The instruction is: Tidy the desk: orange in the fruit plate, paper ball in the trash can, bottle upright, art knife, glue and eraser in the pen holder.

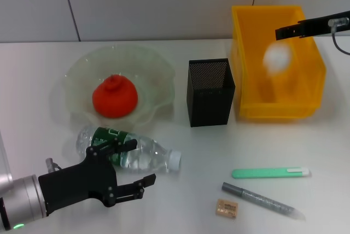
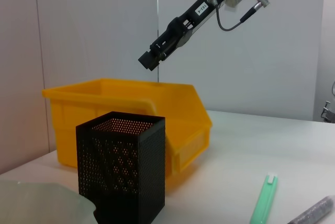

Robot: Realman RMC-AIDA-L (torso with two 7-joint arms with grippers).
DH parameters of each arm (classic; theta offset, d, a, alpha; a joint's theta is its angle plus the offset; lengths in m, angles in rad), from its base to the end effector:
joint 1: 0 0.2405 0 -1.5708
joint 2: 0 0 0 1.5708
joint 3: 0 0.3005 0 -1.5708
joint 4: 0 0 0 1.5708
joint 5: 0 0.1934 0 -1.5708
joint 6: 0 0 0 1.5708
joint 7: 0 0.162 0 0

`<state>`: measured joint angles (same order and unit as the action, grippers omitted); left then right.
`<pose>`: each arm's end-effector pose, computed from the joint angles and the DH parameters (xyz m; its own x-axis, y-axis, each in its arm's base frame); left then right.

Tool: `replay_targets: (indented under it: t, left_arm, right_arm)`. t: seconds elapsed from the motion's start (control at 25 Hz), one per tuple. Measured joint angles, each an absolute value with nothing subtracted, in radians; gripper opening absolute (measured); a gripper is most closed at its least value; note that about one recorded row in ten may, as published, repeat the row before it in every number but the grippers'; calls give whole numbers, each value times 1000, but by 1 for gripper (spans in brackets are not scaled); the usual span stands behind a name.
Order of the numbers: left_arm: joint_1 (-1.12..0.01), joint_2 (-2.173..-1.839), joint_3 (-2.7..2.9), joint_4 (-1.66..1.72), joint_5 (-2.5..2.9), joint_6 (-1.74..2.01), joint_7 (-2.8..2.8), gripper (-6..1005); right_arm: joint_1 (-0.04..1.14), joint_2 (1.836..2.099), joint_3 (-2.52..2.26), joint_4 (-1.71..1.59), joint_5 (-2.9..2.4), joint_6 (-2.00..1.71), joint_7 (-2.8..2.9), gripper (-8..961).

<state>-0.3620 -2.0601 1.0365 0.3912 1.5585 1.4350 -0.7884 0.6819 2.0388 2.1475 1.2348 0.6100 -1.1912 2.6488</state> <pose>-0.3153 0.2840 -0.0781 0.8366 0.0896 0.5404 0.2988 -0.9015 -0.3132 0.2249 0.4575 0.0469 0.6138 -0.6685 -0.4198 -0.7609 -0.3594 -0.5402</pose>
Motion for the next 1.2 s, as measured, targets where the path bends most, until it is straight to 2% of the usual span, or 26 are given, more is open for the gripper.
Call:
replay_targets:
  t: [0.64, 0.84, 1.04, 1.2]
  left_arm:
    - [-356, -2061, 1027, 391, 1556, 1440, -788, 845]
    - [-354, -2060, 1026, 392, 1552, 1440, -788, 845]
    - [-351, -2060, 1025, 395, 1551, 1440, -788, 845]
    - [-346, -2060, 1020, 402, 1549, 1448, -788, 845]
  right_arm:
    - [671, 2039, 2147, 1312, 744, -1285, 2580, 709]
    - [596, 2042, 2151, 1401, 908, -1345, 2449, 710]
    - [493, 2070, 2151, 1425, 1015, -1359, 2267, 709]
    - [383, 2076, 2151, 1389, 1209, -1384, 2071, 707]
